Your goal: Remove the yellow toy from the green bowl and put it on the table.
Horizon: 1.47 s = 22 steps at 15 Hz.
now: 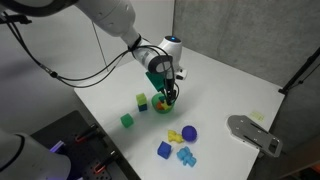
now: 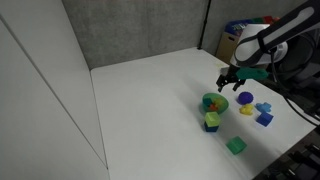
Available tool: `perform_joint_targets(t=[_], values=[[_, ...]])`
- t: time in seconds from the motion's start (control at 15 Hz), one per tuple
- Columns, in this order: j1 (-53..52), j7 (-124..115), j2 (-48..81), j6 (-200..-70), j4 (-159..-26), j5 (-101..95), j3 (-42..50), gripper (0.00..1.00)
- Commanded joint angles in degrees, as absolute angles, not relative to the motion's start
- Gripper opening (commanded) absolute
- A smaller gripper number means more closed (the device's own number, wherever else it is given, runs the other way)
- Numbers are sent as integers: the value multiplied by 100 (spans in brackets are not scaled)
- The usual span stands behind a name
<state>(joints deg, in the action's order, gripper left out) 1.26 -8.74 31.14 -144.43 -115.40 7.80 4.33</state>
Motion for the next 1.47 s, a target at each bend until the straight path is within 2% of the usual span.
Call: perform_joint_targets(t=[0.0,0.93,1.0,1.07,1.4], values=[[84,-1092,3606,-14767,-11234,710,448,100],[-62,-962,4398,-15151,-10710,656,394,100],[-77,-964,4421,-15143,-10691,648,401,92],[-92,-970,4442,-15140,-10673,638,413,74],[-89,-991,4442,-15104,-10620,610,451,33]])
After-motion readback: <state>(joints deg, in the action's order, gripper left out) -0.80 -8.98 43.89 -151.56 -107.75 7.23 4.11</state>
